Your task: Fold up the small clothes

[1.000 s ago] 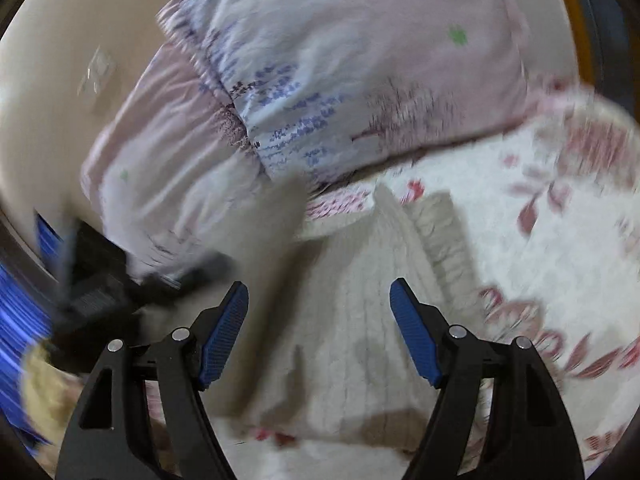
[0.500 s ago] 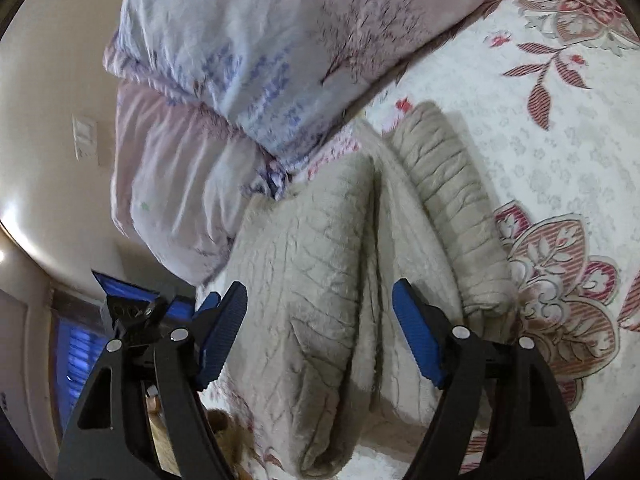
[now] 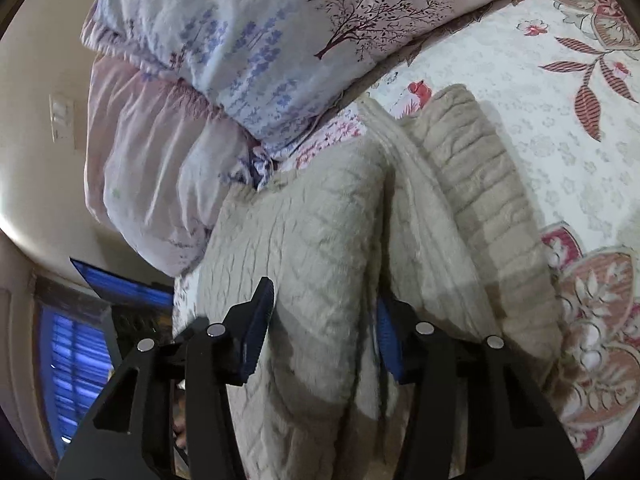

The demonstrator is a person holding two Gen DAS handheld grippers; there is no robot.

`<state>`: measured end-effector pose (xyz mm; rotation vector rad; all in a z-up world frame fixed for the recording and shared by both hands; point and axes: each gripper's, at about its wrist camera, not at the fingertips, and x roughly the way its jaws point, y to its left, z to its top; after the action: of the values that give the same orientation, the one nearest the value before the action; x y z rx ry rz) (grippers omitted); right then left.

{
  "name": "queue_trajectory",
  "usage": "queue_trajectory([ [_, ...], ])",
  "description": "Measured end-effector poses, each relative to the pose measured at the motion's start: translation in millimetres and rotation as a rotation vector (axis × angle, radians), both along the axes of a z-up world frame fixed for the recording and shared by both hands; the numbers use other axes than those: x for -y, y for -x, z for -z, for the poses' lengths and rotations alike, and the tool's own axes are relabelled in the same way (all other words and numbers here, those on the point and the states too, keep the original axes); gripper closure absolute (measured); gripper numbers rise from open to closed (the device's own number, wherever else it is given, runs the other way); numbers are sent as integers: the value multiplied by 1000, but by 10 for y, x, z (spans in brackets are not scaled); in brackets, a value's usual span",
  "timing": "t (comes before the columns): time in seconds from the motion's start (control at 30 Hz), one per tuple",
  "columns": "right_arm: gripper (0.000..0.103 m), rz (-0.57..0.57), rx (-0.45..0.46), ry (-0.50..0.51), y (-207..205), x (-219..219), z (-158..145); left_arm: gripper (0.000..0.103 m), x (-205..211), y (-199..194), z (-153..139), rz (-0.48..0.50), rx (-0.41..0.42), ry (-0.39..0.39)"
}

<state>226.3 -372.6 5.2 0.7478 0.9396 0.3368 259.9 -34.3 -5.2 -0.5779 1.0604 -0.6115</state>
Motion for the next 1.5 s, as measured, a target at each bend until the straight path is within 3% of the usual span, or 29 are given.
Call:
queue_trajectory([
  [0.1,77,-8,1,61,-64,-86,-10,29,7,2,8,2,-12,11],
  [0.2,83,-21,56,182,-54,-213,-159,28,4,-15,-13,-1,-22,19],
  [0.43,85,-9,284,448,118,-444,-827,24,-44,23,-91,1,0,32],
  [0.7,85,12,339,591,180,-517,-932,24,41,57,-140,33,25,21],
  [0.77,85,26,312,634,155,-495,-914,24,62,64,-150,38,27,20],
  [0.97,85,84,321,607,230,-289,-947,24,126,79,-175,59,54,8],
  [1.07,82,109,186,609,70,-113,-676,24,156,76,-160,68,47,1],
  [1.1,78,121,109,598,0,-22,-532,24,162,79,-153,69,42,-3],
  [1.13,64,142,42,579,-31,69,-423,24,157,87,-149,72,37,-2],
  [1.17,59,172,23,540,1,156,-393,24,145,97,-151,76,33,2],
  [1.3,45,231,97,445,321,335,-578,25,71,171,-165,88,15,38],
  [1.5,45,187,142,382,814,367,-673,25,69,346,-159,108,8,57],
])
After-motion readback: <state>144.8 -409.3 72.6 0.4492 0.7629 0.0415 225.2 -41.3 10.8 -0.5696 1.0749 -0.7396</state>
